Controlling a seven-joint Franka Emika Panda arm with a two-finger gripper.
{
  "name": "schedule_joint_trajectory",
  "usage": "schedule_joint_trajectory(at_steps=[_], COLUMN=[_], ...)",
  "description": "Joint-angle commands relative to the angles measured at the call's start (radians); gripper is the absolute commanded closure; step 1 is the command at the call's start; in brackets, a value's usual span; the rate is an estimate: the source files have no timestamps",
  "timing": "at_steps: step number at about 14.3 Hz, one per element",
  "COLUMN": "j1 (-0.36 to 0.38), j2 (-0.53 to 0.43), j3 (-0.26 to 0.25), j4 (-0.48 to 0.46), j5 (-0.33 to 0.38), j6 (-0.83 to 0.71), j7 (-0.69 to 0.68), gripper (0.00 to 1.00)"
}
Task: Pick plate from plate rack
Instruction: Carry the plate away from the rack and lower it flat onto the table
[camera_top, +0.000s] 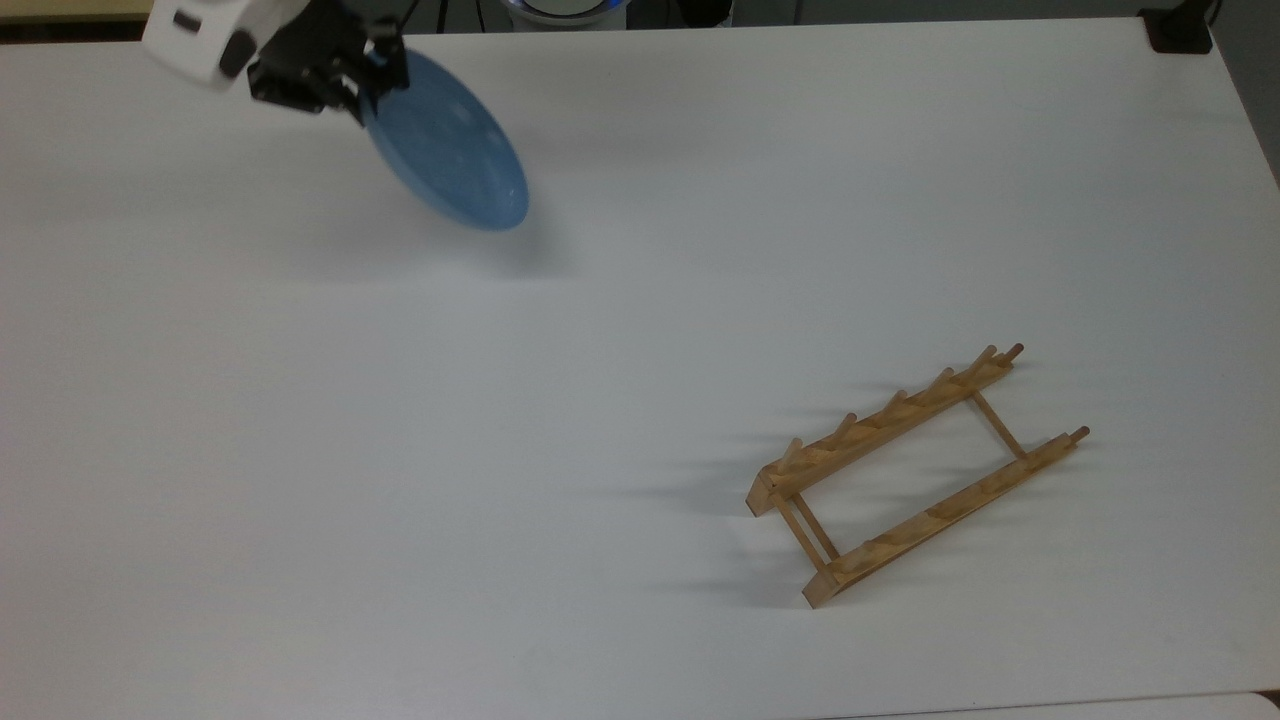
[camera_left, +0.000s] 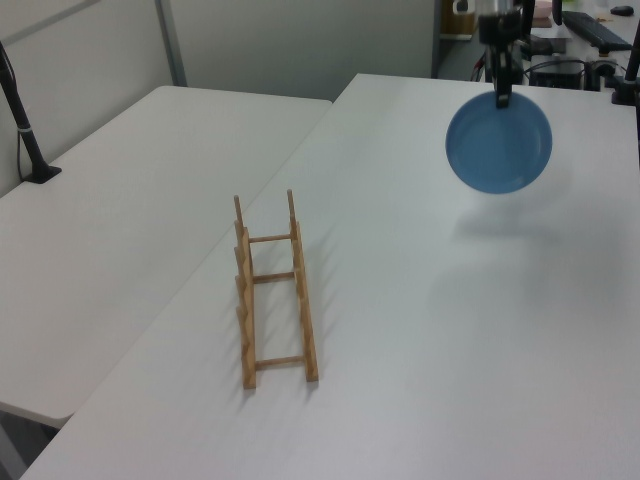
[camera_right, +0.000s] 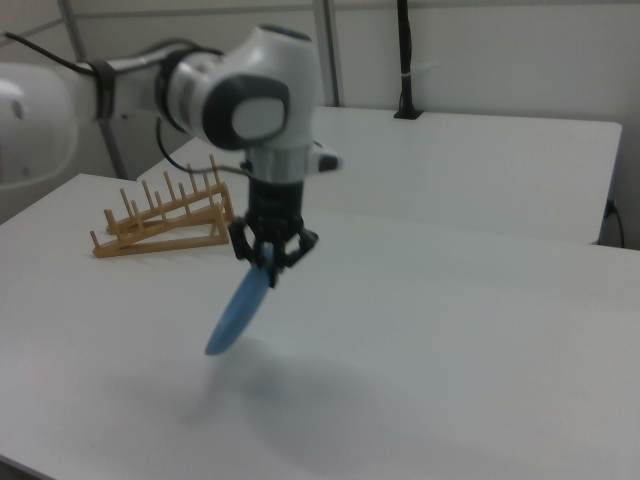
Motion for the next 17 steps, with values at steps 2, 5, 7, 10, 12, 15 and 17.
schedule_joint_trajectory(at_steps=[2, 5, 7, 10, 12, 15, 17], j1=[-0.005, -0.015, -0.015, -0.023, -0.028, -0.029, -0.029], j2=[0.081, 0.143, 0.154, 0.169, 0.169, 0.163, 0.143], j3=[-0.017, -0.015, -0.017, -0.017, -0.017, -0.017, -0.017], j4=[-0.126, -0.125, -0.125, -0.123, -0.12, -0.112, -0.099], j5=[0.02, 0.02, 0.02, 0.02, 0.02, 0.02, 0.02], j6=[0.241, 0.26, 0.26, 0.26, 0.258, 0.258, 0.248], j7=[-0.017, -0.017, -0.017, -0.015, -0.014, -0.006, -0.002], gripper=[1.0, 1.0, 1.0, 0.6, 0.42, 0.0, 0.0])
